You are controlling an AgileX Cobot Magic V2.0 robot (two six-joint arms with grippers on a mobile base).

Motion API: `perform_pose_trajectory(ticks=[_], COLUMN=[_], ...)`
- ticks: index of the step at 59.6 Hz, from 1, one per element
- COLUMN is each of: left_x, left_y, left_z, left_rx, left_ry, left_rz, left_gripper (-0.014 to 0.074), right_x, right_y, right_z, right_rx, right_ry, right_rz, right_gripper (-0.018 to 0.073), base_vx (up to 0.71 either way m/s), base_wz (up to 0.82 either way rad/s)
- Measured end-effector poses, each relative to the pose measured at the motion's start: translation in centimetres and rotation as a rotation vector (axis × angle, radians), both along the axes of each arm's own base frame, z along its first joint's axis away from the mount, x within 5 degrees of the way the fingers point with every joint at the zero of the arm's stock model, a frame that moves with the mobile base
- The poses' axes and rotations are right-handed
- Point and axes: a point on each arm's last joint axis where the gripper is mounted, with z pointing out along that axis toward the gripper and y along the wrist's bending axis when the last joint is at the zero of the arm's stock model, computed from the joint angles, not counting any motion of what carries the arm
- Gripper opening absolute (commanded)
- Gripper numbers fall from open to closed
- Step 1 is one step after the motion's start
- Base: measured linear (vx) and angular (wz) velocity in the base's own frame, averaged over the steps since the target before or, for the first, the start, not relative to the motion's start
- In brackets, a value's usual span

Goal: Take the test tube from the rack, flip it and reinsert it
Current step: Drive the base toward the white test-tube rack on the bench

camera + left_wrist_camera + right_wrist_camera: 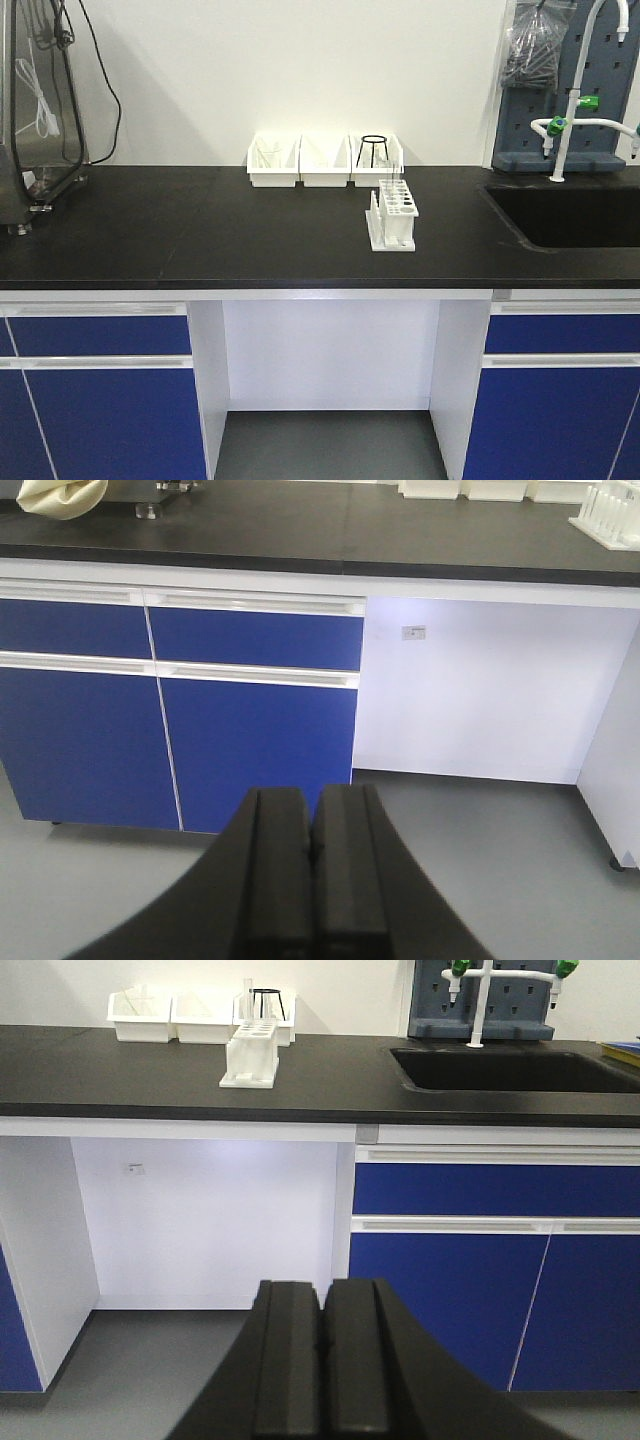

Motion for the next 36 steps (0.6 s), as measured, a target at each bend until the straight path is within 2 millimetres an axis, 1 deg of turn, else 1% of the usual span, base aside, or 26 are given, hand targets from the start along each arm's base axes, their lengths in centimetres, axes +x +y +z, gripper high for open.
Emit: perform_pose_trajectory(ticks=[36], left_x=[0.00], left_y=[0.00], left_z=[0.00], left_rx=[0.000], left_ry=[0.000], left_rz=[0.000], left_gripper=[-0.0006], right_x=[0.00], right_y=[0.00], right_z=[0.00], right_rx=[0.000], right_ry=[0.000], right_rz=[0.000], right_gripper=[-0.0008], base_vx=[0.13], base_wz=[-0.08])
